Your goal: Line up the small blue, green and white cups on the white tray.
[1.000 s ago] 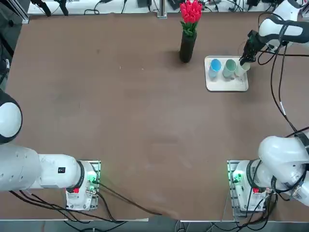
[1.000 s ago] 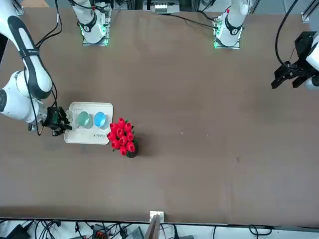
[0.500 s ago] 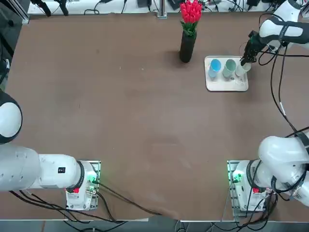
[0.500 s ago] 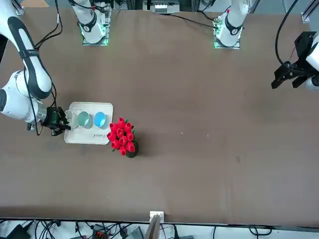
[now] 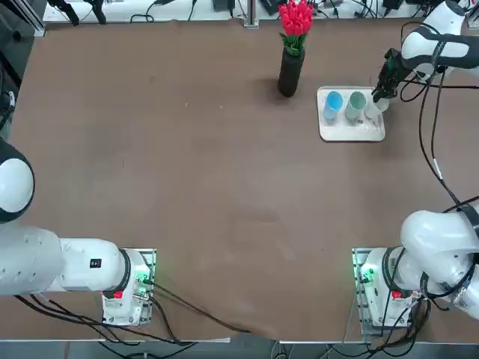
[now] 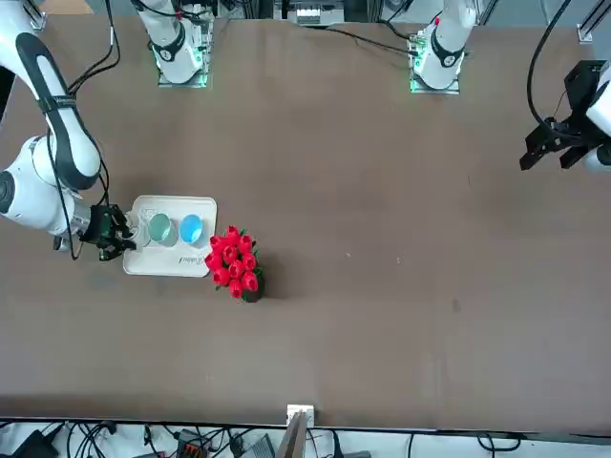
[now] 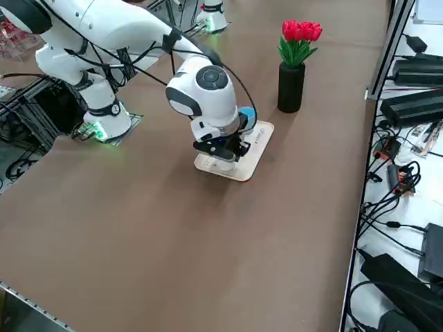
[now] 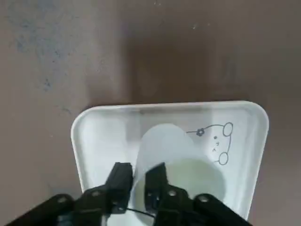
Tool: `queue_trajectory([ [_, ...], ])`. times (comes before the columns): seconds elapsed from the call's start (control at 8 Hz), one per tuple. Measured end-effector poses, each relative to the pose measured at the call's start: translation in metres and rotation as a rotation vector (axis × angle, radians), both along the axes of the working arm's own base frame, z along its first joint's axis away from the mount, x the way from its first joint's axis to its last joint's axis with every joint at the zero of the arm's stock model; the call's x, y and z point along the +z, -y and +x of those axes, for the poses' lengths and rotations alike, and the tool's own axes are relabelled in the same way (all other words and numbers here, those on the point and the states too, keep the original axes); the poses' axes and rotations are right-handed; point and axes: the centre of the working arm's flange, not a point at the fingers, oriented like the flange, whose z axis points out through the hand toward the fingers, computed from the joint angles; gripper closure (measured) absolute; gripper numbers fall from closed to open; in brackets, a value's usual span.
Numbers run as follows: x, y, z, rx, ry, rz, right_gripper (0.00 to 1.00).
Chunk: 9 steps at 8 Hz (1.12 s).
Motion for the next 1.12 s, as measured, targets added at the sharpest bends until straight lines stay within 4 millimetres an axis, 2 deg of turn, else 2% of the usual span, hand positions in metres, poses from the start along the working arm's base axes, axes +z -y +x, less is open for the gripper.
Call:
queue_trajectory([
  [0.12,0.0,0.0,0.0,0.001,0.0,-0.001,0.57],
  [0.38,0.002,0.0,0.0,0.007,-0.007,-0.006,0.22],
  [0.5,0.012,0.0,0.002,0.017,-0.021,-0.015,0.04],
  [0.62,0.033,-0.003,0.007,0.039,-0.039,-0.026,0.0],
  [0.75,0.064,-0.013,0.014,0.077,-0.051,-0.038,0.0],
  [1.0,0.139,-0.028,0.027,0.245,-0.058,-0.058,0.0],
  [1.12,0.17,-0.029,0.029,0.376,-0.052,-0.054,0.0],
])
